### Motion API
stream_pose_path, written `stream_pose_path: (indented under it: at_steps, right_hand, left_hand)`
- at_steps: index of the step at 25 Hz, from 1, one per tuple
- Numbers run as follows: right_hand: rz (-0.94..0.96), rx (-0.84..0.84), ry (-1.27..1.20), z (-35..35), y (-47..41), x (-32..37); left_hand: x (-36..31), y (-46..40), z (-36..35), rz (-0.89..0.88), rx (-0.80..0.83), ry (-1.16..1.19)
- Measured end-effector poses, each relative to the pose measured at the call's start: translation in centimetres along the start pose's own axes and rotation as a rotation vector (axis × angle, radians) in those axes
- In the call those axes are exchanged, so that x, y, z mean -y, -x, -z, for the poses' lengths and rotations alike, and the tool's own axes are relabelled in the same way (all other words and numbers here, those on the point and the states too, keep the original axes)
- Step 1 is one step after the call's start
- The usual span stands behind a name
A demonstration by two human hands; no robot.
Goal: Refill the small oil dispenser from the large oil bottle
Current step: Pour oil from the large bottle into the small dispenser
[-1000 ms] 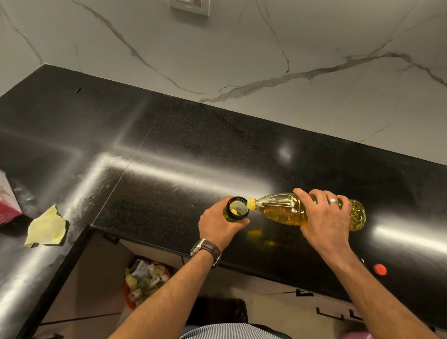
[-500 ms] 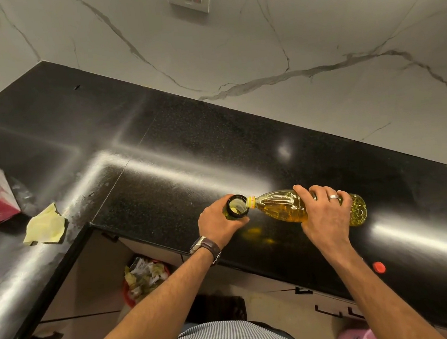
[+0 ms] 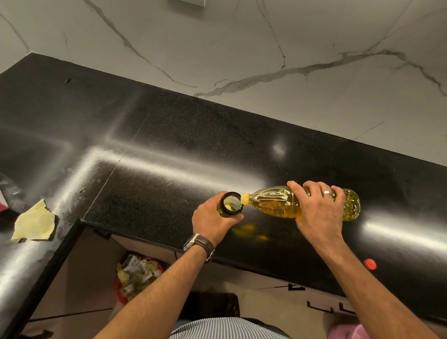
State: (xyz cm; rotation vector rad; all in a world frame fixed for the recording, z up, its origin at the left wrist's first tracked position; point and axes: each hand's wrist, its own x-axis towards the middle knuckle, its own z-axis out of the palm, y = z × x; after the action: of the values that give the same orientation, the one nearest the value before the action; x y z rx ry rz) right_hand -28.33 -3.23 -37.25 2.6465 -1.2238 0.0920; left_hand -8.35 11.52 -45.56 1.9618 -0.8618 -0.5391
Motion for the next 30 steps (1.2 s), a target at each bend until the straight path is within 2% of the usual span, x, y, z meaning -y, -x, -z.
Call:
stream_pose_path:
  at_steps: [30]
  right_hand:
    - [0.016, -0.021, 0.023, 0.05, -0.24, -0.12]
  left_hand:
    - [-0.16, 0.14, 0.13, -0.002, 0.0, 0.006]
